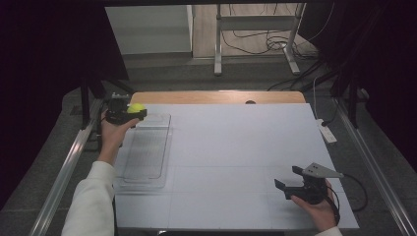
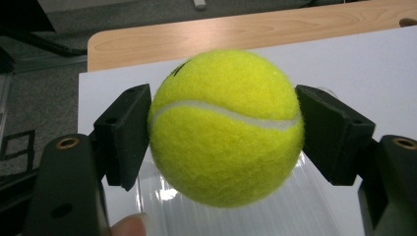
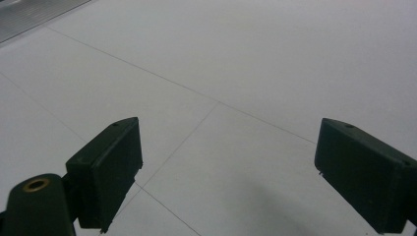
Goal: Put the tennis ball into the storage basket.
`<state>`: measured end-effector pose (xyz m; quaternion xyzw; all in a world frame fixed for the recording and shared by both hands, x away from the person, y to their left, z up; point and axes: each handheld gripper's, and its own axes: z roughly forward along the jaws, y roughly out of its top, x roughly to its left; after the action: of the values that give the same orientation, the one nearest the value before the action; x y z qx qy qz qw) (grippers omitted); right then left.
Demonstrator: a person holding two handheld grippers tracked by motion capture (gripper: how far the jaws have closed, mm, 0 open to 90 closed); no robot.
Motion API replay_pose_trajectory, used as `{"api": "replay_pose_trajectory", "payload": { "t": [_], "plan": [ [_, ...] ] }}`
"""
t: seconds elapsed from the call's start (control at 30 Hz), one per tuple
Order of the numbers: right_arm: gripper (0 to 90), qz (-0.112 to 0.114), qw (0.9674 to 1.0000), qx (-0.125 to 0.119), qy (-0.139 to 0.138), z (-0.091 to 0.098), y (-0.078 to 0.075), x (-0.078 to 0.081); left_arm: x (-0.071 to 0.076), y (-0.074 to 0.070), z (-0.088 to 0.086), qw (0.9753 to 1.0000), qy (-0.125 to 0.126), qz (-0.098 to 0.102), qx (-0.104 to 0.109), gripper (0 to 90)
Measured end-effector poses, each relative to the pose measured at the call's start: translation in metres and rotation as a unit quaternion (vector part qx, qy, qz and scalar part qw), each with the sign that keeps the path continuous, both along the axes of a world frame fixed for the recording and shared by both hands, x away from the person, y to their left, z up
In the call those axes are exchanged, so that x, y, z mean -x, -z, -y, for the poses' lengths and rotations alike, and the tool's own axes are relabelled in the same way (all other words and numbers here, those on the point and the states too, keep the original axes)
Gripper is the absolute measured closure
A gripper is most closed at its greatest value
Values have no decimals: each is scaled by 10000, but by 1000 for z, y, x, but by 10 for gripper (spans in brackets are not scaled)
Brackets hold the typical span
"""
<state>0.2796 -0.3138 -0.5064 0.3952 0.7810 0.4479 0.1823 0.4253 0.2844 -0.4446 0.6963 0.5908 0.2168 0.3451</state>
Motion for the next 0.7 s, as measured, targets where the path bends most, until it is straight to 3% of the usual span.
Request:
{"api": "replay_pose_trajectory", "payload": {
  "t": [0.4, 0.7],
  "plan": [
    [108, 4, 10000, 13, 0, 0, 0, 0, -1, 9, 2, 9997, 50, -167, -171, 262],
    [108, 2, 10000, 21, -4, 0, 0, 0, -2, 14, 4, 9995, 65, -243, -181, 262]
  ]
}}
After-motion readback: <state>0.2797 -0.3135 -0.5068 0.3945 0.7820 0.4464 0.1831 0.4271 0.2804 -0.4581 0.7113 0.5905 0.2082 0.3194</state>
